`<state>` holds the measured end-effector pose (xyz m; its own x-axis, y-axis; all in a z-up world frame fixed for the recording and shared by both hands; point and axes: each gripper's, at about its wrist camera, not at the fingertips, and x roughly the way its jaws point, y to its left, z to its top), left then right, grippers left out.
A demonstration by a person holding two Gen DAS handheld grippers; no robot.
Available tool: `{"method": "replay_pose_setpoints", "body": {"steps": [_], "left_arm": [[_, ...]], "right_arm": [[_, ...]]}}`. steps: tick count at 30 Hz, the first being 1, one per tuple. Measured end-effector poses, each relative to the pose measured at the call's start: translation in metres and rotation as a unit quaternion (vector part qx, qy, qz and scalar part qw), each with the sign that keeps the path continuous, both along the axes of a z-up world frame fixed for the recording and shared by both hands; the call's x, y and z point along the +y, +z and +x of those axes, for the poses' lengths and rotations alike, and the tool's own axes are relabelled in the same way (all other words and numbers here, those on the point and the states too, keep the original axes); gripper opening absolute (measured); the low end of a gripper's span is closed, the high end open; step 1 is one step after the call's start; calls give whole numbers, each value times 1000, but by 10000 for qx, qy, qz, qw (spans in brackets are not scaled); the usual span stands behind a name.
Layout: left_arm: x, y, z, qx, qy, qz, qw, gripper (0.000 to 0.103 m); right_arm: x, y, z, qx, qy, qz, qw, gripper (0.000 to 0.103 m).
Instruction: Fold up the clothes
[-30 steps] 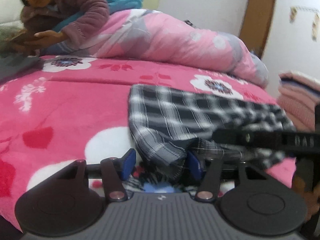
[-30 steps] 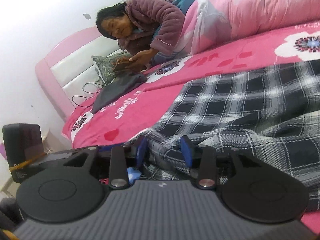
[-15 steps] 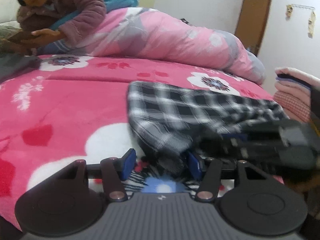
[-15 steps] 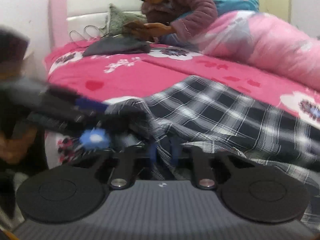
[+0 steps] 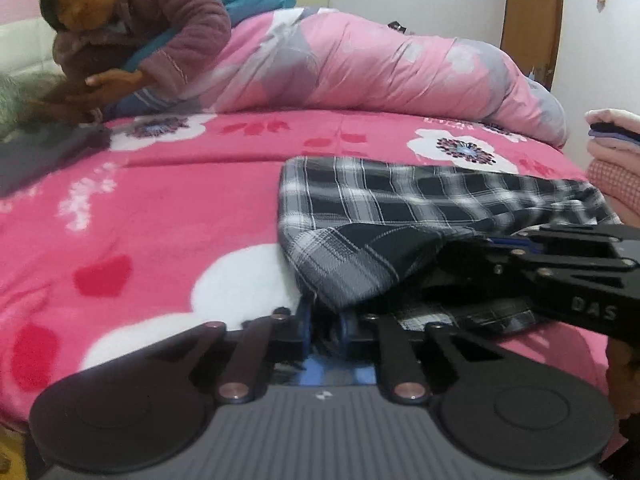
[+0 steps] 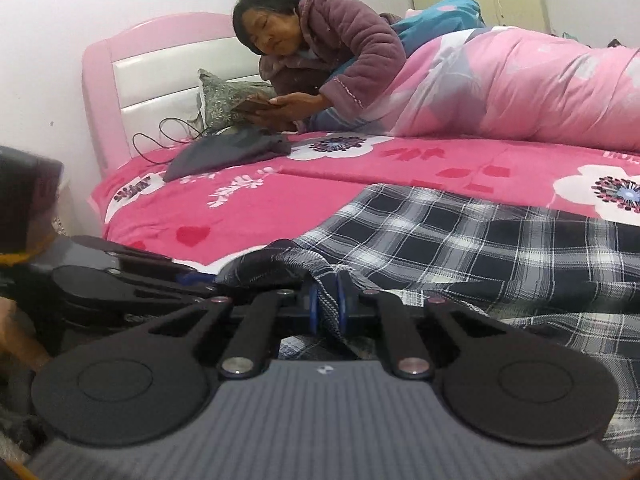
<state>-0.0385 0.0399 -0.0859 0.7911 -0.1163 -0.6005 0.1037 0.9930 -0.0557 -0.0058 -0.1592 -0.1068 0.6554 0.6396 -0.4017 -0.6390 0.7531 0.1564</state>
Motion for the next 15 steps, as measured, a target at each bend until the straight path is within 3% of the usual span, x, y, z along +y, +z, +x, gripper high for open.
{"method": "replay_pose_setpoints", "body": {"steps": [3,8,12,15], "left_arm": [[3,-1,-9,-3,29,128,9999,8],[14,-8,-15,180,-132,-96,9997,8],[35,-3,-25,288,-479,-411,9976,19],[49,10,-39,-18,-667,-340,9972,19]], "right_arm": [[1,-3,-3,-12,101,-77,9999,9],[7,-11,-14,2,458,-606,9971,12],[-1,8,-21,-262,667,-818,9941,12],[-9,25,-25,-462,770,-830,9925,12]]}}
